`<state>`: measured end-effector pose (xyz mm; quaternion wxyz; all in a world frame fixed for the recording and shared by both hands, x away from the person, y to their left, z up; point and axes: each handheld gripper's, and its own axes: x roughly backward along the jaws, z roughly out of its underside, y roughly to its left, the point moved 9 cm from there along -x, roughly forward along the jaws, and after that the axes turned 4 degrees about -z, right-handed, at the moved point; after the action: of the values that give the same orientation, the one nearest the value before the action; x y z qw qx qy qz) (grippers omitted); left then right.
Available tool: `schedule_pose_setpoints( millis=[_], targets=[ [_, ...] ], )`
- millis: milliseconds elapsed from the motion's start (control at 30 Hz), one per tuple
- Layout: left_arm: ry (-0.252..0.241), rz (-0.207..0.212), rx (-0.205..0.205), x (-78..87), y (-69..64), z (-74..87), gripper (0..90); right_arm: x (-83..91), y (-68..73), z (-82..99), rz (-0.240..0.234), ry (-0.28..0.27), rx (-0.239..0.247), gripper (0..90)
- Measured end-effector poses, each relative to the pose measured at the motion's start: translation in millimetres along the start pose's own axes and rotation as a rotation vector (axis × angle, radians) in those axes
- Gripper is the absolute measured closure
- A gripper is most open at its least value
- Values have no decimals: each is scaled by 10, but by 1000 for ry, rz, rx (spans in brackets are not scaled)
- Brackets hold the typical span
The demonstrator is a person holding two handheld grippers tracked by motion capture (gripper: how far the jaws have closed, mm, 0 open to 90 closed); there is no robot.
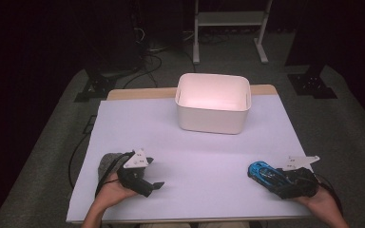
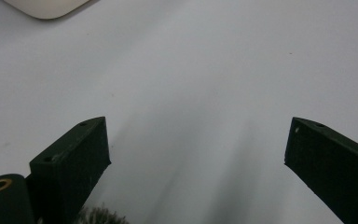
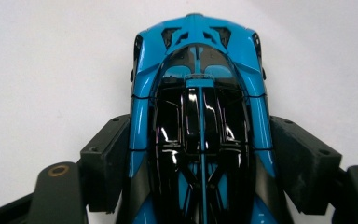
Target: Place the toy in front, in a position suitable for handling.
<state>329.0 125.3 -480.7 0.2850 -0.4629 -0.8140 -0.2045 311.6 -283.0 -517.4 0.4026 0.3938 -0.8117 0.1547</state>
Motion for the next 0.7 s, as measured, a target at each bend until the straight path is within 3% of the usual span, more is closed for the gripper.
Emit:
schedule_pose_setpoints(
  millis=[133, 300, 700],
  targets=[
    [0, 3, 2, -8, -10, -4, 57, -14, 4, -17, 8, 16, -7, 248],
    [-1, 5, 2, -10, -20, -15, 57, -57, 25, -81, 33, 21, 20, 178],
    [4, 8, -4, -14, -24, -14, 57, -120, 31, -100, 68, 29, -2, 245]
  ],
)
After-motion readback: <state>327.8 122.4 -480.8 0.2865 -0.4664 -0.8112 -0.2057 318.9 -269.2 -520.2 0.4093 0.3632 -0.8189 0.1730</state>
